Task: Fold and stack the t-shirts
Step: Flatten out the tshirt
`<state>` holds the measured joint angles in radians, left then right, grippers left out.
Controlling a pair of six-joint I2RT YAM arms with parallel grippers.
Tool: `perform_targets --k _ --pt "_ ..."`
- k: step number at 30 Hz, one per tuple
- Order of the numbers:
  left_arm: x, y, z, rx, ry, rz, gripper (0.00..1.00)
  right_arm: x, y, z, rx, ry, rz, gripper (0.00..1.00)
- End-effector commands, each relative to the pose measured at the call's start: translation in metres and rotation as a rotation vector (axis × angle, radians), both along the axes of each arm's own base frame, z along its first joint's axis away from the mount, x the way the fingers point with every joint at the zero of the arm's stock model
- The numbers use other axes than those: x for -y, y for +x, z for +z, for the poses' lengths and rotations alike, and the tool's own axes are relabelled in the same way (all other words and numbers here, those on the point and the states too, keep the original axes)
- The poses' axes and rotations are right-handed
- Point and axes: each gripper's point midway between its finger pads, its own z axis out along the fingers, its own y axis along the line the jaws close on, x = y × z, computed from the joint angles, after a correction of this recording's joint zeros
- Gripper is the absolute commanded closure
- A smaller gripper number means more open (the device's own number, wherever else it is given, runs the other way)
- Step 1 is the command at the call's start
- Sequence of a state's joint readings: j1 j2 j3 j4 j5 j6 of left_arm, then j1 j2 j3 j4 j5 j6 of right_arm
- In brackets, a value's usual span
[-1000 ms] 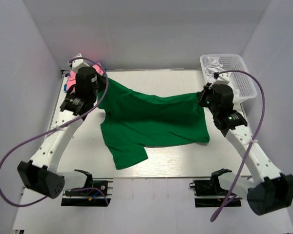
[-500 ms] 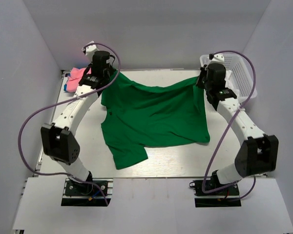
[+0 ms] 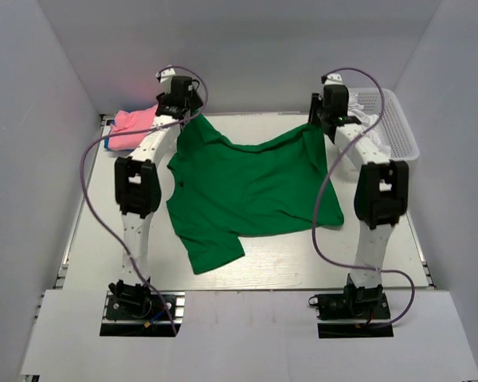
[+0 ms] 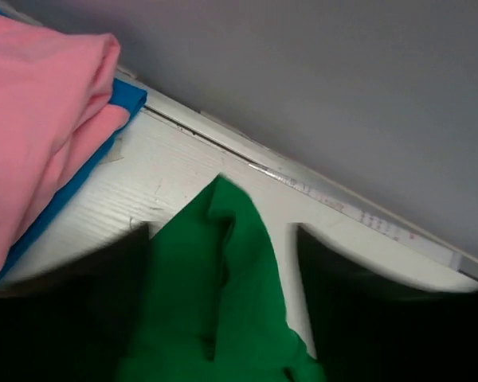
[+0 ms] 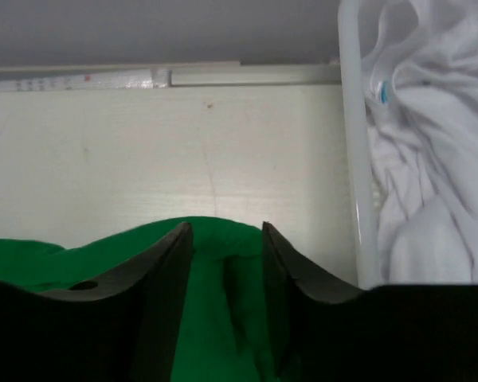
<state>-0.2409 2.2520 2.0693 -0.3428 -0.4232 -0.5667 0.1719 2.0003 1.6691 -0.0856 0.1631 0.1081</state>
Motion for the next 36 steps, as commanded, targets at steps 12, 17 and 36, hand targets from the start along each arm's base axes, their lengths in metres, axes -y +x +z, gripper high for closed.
perform_targets --k 12,17,36 --pt "0.025 -0.026 0.059 0.016 -0.072 -0.225 0.0 -0.058 -0.022 0.067 0.076 0.118 0.331 0.1" --pt "0.05 -0.095 0.012 -0.237 -0.164 -0.362 0.0 -0.054 -0.093 0.04 -0.075 0.175 0.3 0.1" --pt "0.088 -0.354 -0.135 -0.851 -0.374 -0.519 0.0 0.025 -0.257 -0.121 -0.661 0.059 -0.051 0.17"
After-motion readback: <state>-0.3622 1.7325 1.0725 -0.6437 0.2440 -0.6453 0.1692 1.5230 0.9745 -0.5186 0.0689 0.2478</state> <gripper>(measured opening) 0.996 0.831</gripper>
